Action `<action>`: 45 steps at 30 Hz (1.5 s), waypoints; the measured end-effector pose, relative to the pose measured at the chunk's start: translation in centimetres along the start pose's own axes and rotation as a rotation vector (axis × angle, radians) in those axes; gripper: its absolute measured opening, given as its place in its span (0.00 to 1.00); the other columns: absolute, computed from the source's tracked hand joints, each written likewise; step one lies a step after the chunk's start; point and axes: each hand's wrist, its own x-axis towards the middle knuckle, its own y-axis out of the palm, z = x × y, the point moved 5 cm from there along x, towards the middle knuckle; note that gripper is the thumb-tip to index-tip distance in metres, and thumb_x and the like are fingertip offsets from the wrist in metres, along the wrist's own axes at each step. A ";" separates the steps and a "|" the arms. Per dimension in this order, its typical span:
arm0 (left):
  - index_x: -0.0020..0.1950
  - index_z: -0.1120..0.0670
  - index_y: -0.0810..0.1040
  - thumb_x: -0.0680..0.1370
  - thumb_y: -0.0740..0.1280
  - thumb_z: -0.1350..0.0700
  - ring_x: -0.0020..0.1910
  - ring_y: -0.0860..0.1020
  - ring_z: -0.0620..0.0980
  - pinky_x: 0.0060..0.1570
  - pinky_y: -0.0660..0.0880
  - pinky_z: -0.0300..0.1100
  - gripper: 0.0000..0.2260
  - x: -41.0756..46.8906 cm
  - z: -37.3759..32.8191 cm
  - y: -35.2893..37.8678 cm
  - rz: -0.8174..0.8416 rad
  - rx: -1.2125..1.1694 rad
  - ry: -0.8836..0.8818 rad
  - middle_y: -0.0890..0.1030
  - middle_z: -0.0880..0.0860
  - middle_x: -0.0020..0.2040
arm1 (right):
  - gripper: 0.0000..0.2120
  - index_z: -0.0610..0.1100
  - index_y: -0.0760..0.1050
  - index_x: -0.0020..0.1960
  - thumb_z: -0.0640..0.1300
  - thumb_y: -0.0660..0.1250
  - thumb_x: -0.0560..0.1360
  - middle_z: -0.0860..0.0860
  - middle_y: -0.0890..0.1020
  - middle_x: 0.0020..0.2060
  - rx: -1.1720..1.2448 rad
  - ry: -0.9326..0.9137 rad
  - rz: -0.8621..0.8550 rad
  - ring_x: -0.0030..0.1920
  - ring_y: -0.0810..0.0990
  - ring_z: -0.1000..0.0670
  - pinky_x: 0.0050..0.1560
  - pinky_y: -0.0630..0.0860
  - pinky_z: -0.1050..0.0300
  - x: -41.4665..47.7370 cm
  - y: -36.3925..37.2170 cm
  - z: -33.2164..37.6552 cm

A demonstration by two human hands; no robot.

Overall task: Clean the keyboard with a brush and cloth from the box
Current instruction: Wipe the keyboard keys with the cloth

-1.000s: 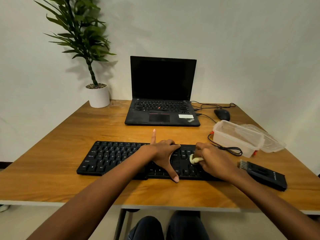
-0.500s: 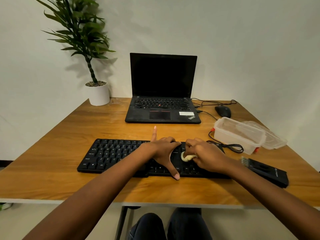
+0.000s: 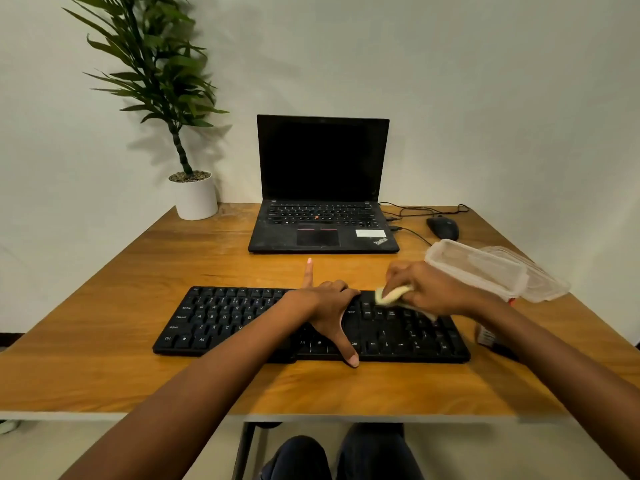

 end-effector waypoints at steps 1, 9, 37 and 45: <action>0.78 0.51 0.48 0.61 0.70 0.30 0.76 0.53 0.54 0.61 0.27 0.71 0.54 0.0 0.0 0.0 0.008 -0.010 -0.001 0.56 0.52 0.76 | 0.08 0.43 0.80 0.50 0.37 0.68 0.72 0.52 0.77 0.47 -0.014 0.060 -0.104 0.50 0.75 0.52 0.52 0.72 0.59 0.0 -1.4 -1.2; 0.78 0.51 0.46 0.62 0.70 0.30 0.76 0.51 0.55 0.59 0.24 0.70 0.55 0.2 -0.4 -0.2 0.056 0.006 -0.028 0.54 0.54 0.76 | 0.13 0.48 0.78 0.57 0.38 0.61 0.75 0.51 0.76 0.52 -0.467 0.072 0.039 0.56 0.71 0.51 0.46 0.70 0.58 0.6 0.2 -2.4; 0.78 0.50 0.46 0.62 0.70 0.30 0.76 0.53 0.55 0.59 0.23 0.70 0.54 -0.1 -0.5 -0.6 0.088 0.043 -0.062 0.57 0.53 0.76 | 0.12 0.44 0.75 0.59 0.42 0.62 0.76 0.49 0.73 0.56 -0.710 0.000 0.040 0.56 0.71 0.49 0.43 0.70 0.58 0.6 1.6 -0.1; 0.78 0.49 0.45 0.62 0.72 0.32 0.77 0.50 0.54 0.55 0.20 0.67 0.54 -1.3 1.2 -0.1 0.086 -0.032 -0.059 0.53 0.51 0.77 | 0.11 0.47 0.81 0.48 0.33 0.69 0.71 0.54 0.80 0.44 0.247 0.246 -0.536 0.46 0.76 0.56 0.44 0.71 0.62 -11.0 -2.8 -2.3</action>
